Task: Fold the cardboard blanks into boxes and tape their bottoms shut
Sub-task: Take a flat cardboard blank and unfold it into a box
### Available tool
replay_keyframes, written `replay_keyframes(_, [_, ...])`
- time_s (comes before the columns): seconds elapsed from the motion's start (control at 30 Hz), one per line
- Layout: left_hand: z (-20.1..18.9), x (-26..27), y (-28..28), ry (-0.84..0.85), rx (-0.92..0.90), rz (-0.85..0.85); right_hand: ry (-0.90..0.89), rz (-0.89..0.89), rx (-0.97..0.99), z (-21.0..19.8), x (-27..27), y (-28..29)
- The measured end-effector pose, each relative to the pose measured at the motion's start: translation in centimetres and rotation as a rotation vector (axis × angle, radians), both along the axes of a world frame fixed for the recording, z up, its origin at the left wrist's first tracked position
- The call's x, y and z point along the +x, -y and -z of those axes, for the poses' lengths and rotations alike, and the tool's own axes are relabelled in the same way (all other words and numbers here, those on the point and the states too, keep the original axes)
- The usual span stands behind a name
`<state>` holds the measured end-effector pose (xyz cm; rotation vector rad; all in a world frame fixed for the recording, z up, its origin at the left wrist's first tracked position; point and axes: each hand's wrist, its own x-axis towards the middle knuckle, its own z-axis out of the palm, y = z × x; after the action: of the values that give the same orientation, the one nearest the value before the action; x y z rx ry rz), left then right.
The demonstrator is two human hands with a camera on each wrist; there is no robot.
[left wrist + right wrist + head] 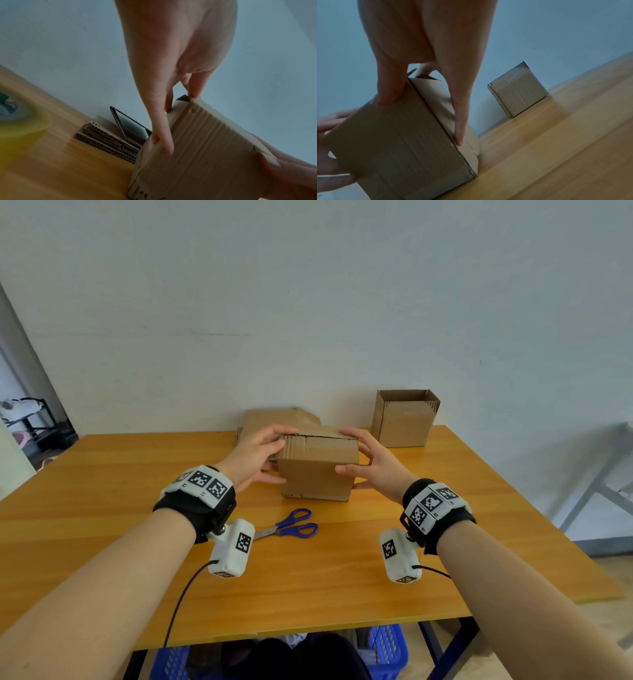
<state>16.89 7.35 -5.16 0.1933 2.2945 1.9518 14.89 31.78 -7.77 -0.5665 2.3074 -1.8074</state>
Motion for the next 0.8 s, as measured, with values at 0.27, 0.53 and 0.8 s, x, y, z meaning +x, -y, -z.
replay_keyframes(0.27, [0.1,-0.2,0.0,-0.093,-0.296,0.017,-0.046,0.011,0.053,-0.2,-0.3,0.4])
replay_keyframes(0.53, [1.0,-1.3,0.0,-0.297,-0.589,0.107,0.011,0.0,0.056,0.2,-0.5,0.3])
replay_keyframes(0.8, [0.9,-2.4,-0.7,-0.39,-0.648,-0.009,-0.414,0.231,0.49,-0.3,-0.8,1.4])
